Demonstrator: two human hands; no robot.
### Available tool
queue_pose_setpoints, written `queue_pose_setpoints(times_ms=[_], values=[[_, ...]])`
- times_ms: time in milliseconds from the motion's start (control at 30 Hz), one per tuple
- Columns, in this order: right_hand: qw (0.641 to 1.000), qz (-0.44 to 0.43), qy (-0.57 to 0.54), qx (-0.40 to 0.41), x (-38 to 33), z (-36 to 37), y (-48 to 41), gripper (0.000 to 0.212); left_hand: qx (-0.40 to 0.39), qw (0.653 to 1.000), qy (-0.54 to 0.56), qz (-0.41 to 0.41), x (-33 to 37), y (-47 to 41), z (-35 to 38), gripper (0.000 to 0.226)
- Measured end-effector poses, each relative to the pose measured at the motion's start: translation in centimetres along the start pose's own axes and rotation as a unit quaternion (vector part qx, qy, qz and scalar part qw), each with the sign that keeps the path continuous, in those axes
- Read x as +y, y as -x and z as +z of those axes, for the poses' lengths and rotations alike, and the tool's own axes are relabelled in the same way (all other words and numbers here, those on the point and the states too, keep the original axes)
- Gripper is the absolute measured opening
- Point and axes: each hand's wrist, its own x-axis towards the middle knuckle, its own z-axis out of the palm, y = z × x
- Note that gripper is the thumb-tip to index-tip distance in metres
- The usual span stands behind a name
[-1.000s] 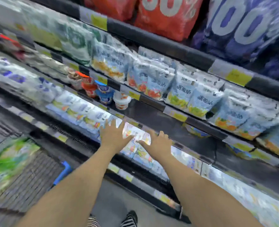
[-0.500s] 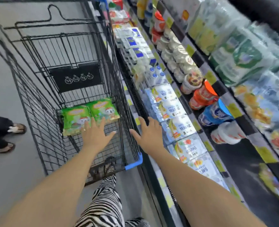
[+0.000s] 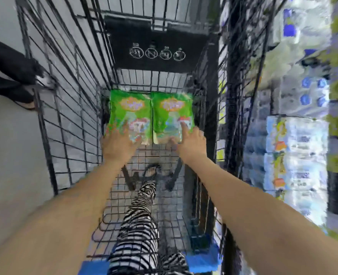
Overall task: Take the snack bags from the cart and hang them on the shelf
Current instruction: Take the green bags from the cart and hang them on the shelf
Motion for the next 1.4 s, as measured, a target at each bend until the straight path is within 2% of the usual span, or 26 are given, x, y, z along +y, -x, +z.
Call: queue_pose_setpoints(times_ms=[100, 200, 300, 433, 500, 567, 700, 833, 967, 1033, 1133, 1167, 1267, 1400], values=[[0.999, 0.026, -0.019, -0.015, 0.1, 1.4, -5.2, 0.075, 0.004, 1.000, 0.015, -0.027, -1.0, -3.6, 1.4, 0.077], [0.996, 0.056, -0.065, -0.010, 0.0, 2.9, -9.7, 0.082, 0.009, 0.997, 0.053, -0.057, -2.4, -7.1, 3.4, 0.086], [0.986, 0.110, -0.126, -0.009, -0.1, 4.2, -13.9, 0.097, -0.020, 0.988, 0.113, -0.103, -3.6, -10.5, 5.1, 0.095], [0.974, 0.193, -0.122, -0.009, -0.2, 4.6, -17.2, 0.115, 0.006, 0.983, 0.146, -0.112, -4.1, -13.1, 5.8, 0.105], [0.959, 0.240, -0.150, -0.004, -0.2, 4.6, -18.0, 0.116, 0.006, 0.978, 0.155, -0.140, -4.1, -13.8, 5.8, 0.114], [0.942, 0.263, -0.209, -0.010, 0.0, 4.7, -18.6, 0.105, 0.008, 0.972, 0.166, -0.168, -3.9, -14.2, 5.8, 0.110], [0.915, 0.241, -0.324, 0.012, -0.1, 5.1, -18.6, 0.081, 0.000, 0.958, 0.209, -0.195, -3.3, -14.9, 5.2, 0.090], [0.918, 0.207, -0.338, 0.007, -0.4, 4.8, -18.1, 0.075, -0.014, 0.945, 0.247, -0.216, -2.5, -15.4, 4.0, 0.092], [0.924, 0.191, -0.331, -0.005, -0.4, 3.9, -17.4, 0.058, -0.013, 0.938, 0.297, -0.178, -2.4, -14.9, 4.0, 0.097], [0.924, 0.172, -0.342, 0.008, -0.2, 3.0, -16.7, 0.059, -0.023, 0.928, 0.330, -0.172, -2.9, -14.5, 4.1, 0.102], [0.912, 0.162, -0.376, 0.015, -0.2, 1.7, -15.2, 0.082, -0.036, 0.901, 0.394, -0.179, -3.7, -13.4, 3.7, 0.113], [0.909, 0.161, -0.385, 0.018, -0.3, 1.3, -14.6, 0.083, -0.035, 0.890, 0.418, -0.179, -4.0, -12.9, 3.5, 0.114], [0.903, 0.147, -0.403, 0.039, -0.5, 0.1, -12.5, 0.071, -0.028, 0.855, 0.488, -0.172, -4.5, -10.6, 2.1, 0.104], [0.901, 0.121, -0.410, 0.073, -1.2, -2.8, -8.6, 0.065, -0.006, 0.848, 0.514, -0.127, -4.2, -7.6, -1.1, 0.088]])
